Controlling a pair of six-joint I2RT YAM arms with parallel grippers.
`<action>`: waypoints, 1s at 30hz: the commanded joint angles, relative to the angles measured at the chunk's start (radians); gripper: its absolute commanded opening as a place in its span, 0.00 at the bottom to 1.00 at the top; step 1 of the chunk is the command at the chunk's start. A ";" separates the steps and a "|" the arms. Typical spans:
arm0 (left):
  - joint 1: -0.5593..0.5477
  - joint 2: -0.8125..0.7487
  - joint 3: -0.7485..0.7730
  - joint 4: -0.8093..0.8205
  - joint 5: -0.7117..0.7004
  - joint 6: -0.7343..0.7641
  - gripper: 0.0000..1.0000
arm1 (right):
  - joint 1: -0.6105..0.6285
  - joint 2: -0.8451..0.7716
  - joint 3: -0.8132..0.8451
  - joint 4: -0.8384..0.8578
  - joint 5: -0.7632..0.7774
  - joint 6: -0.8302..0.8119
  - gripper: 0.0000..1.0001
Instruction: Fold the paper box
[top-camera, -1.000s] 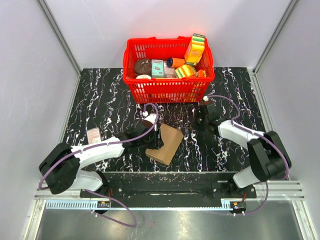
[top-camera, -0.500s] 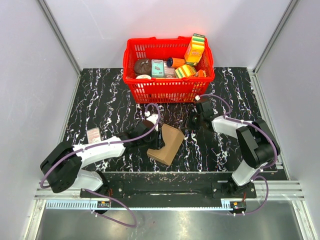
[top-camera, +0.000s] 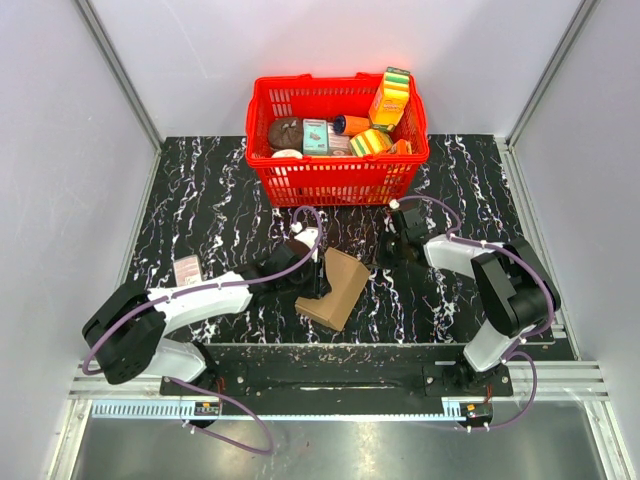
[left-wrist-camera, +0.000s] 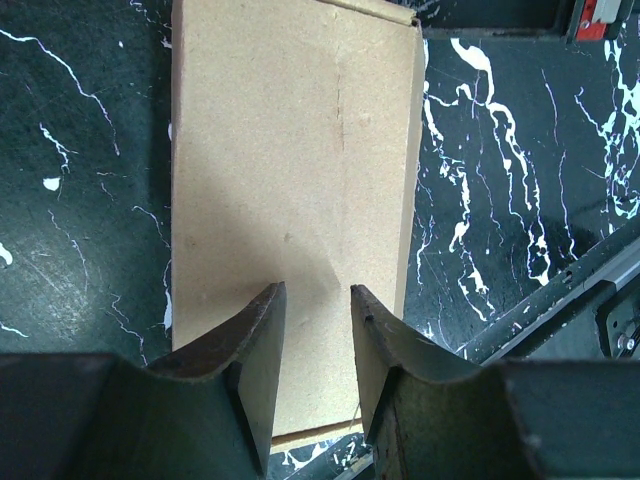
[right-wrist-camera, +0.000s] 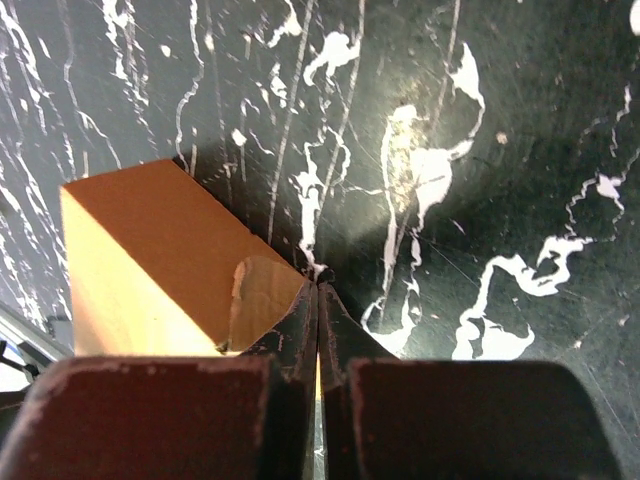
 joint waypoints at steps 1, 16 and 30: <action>-0.007 0.019 0.019 -0.001 0.014 0.015 0.37 | -0.003 -0.047 -0.018 -0.035 -0.010 -0.026 0.00; -0.007 0.025 0.023 -0.003 0.015 0.017 0.37 | -0.003 -0.073 -0.052 -0.026 -0.122 -0.029 0.00; -0.007 0.032 0.023 -0.003 0.015 0.017 0.36 | -0.003 -0.122 -0.101 -0.030 -0.215 -0.038 0.00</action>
